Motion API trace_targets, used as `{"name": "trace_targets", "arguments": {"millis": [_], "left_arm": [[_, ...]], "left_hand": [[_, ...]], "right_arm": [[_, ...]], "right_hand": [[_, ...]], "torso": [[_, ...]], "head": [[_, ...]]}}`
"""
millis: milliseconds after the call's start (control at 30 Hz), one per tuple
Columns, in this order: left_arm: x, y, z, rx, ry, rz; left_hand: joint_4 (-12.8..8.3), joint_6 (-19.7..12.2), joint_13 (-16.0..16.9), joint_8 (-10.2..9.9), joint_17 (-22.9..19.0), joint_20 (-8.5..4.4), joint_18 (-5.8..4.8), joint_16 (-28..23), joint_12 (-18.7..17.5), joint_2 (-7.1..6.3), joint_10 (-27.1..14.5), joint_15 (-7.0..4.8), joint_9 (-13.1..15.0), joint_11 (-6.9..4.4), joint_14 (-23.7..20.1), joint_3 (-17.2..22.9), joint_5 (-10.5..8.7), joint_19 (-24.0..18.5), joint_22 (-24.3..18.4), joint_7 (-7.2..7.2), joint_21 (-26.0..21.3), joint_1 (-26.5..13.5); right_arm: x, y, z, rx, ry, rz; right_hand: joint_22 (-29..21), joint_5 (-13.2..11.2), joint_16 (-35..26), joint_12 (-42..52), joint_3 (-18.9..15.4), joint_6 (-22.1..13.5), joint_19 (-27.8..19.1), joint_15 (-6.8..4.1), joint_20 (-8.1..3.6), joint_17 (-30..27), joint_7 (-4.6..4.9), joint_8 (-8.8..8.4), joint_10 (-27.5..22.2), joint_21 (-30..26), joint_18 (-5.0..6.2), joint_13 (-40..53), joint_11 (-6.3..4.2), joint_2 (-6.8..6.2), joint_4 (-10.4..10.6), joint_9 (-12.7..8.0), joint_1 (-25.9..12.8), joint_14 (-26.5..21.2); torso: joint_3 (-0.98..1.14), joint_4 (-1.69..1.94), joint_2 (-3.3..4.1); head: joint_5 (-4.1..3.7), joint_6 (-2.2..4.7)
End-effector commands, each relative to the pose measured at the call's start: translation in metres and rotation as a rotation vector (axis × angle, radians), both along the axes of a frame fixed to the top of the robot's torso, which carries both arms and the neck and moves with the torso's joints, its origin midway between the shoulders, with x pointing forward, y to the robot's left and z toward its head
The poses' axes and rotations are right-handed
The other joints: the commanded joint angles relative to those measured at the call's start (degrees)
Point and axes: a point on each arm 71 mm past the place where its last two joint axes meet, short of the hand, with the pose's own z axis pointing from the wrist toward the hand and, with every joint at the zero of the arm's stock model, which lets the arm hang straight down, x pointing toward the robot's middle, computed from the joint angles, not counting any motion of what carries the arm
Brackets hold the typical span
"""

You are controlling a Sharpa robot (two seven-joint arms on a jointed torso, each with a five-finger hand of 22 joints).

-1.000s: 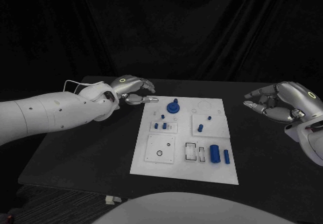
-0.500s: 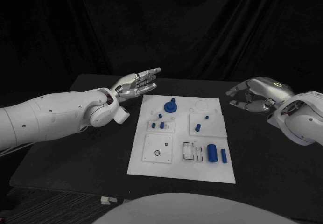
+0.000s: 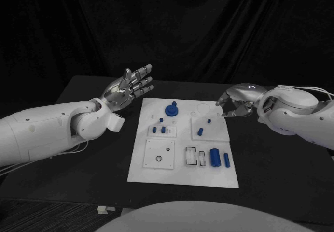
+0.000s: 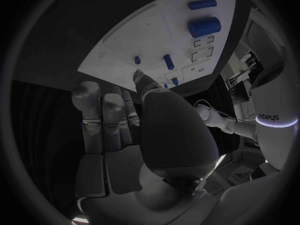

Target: Assemble the parts on the task board

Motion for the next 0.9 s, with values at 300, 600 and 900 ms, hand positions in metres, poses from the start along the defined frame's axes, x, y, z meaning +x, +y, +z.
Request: {"name": "trace_targets", "arguments": {"millis": [300,600,900], "left_arm": [[-0.003,-0.003,0.0,-0.068,0.012,0.033],[-0.004,-0.003,0.0,-0.072,0.007,0.037],[-0.005,-0.004,0.001,-0.079,0.009,0.026]], "left_hand": [[-0.5,1.8,0.2,0.2,-0.1,-0.1,2.51,-0.4,0.4,14.25,0.4,-0.21,0.2,1.26,0.0,9.5,-0.69,-0.3,-0.4,0.58,-0.1,-0.2],[-0.6,1.9,0.2,0.1,-0.1,0.72,3.41,-0.4,0.7,15.86,0.5,-0.03,0.1,2.08,0.0,9.9,-0.71,-0.3,-0.2,0.55,-0.1,1.6],[-0.9,3.1,0.0,0.3,-0.1,2.52,4.56,-0.4,1.4,18.83,0.6,0.87,0.2,3.31,0.0,9.6,1.45,0.0,2.0,1.59,0.2,7.3]], "right_arm": [[0.005,0.01,-0.013,-0.062,0.017,0.015],[0.005,0.023,-0.027,-0.059,0.036,0.039],[0.007,0.029,-0.043,-0.075,0.068,0.04]], "right_hand": [[5.8,-0.3,0.2,-0.7,-0.2,1.8,0.5,-0.06,0.32,0.0,0.74,-0.14,5.5,0.0,-0.63,-3.3,-0.45,0.83,0.1,0.0,-0.4,0.4],[5.8,4.5,0.1,-2.3,2.8,2.8,0.4,-0.21,0.17,-0.1,0.46,-0.23,7.9,-0.3,-0.64,-6.0,-0.52,0.74,-0.6,0.0,1.2,0.3],[5.8,7.6,-0.4,-3.0,5.2,4.5,0.1,-0.64,-0.21,-0.6,0.51,0.16,9.3,-1.0,-0.5,-7.2,-0.85,-0.09,-0.9,0.2,1.4,0.0]], "torso": [[-0.68,2.33,0.11],[-0.61,2.53,-0.09],[-0.58,2.52,-0.17]], "head": [[-2.49,-0.01],[-2.76,-0.01],[-2.3,-0.01]]}}
